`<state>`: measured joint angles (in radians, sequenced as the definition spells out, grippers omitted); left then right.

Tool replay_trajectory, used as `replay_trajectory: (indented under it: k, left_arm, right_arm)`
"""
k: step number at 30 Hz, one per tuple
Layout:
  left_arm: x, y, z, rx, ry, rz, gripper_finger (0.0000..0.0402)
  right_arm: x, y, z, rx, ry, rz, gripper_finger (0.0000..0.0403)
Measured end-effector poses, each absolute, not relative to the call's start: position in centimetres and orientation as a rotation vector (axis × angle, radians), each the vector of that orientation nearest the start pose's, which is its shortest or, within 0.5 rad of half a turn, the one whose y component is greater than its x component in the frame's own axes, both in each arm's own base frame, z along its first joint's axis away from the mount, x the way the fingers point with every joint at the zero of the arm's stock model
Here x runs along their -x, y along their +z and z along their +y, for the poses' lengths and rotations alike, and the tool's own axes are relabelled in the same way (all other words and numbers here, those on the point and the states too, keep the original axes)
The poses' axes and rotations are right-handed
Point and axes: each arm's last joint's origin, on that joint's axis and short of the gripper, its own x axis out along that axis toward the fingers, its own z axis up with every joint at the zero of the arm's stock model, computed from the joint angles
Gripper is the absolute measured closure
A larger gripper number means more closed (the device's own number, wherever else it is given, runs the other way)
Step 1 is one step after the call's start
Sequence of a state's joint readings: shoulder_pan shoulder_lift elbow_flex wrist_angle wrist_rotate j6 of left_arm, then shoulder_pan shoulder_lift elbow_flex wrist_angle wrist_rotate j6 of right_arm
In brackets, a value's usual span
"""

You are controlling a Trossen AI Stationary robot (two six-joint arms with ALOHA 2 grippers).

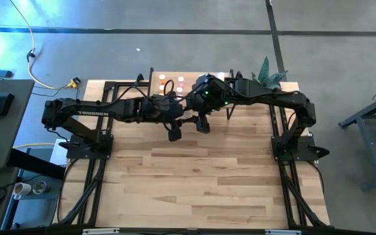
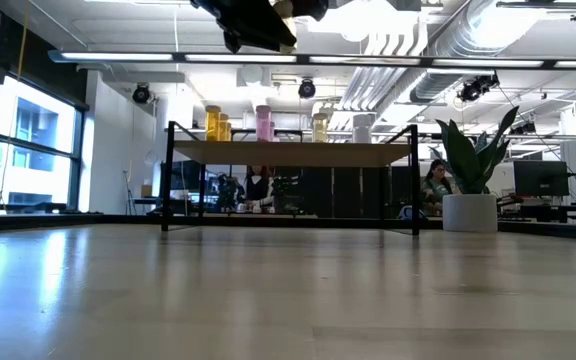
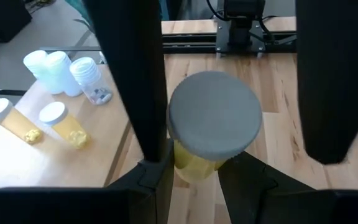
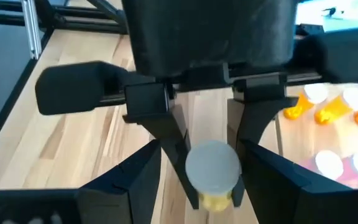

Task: Pick and place medicine bottles onto shelf by color
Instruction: Put the yellow pill bottle on the shelf aligned with the other yellow pill bottles

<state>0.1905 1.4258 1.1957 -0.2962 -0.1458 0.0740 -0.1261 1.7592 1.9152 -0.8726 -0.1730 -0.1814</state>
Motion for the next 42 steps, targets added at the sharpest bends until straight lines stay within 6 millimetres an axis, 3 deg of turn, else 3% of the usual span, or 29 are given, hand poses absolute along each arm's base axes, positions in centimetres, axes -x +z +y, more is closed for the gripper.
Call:
replay_trajectory:
  k: [8,21,32,36,42]
  left_arm:
    - [-31.09,31.88,6.46,-0.075,0.317,0.544,0.0298]
    - [-31.09,31.88,6.45,-0.08,0.319,0.544,0.0298]
    - [-31.08,31.88,6.47,-0.073,0.324,0.543,0.0296]
    - [-31.1,31.86,6.48,-0.073,0.325,0.543,0.028]
    - [-31.06,31.82,6.5,-0.059,0.337,0.548,0.0224]
  right_arm:
    - [-37.12,39.62,-4.39,0.024,0.087,0.716,0.021]
    - [-37.32,39.37,-4.42,0.021,0.084,0.724,0.0285]
    - [-37.29,39.34,-4.43,0.025,0.081,0.728,0.0291]
    - [-37.16,39.44,-4.42,0.026,0.078,0.729,0.0292]
    - [-36.77,39.67,-4.52,0.04,0.028,0.741,0.0292]
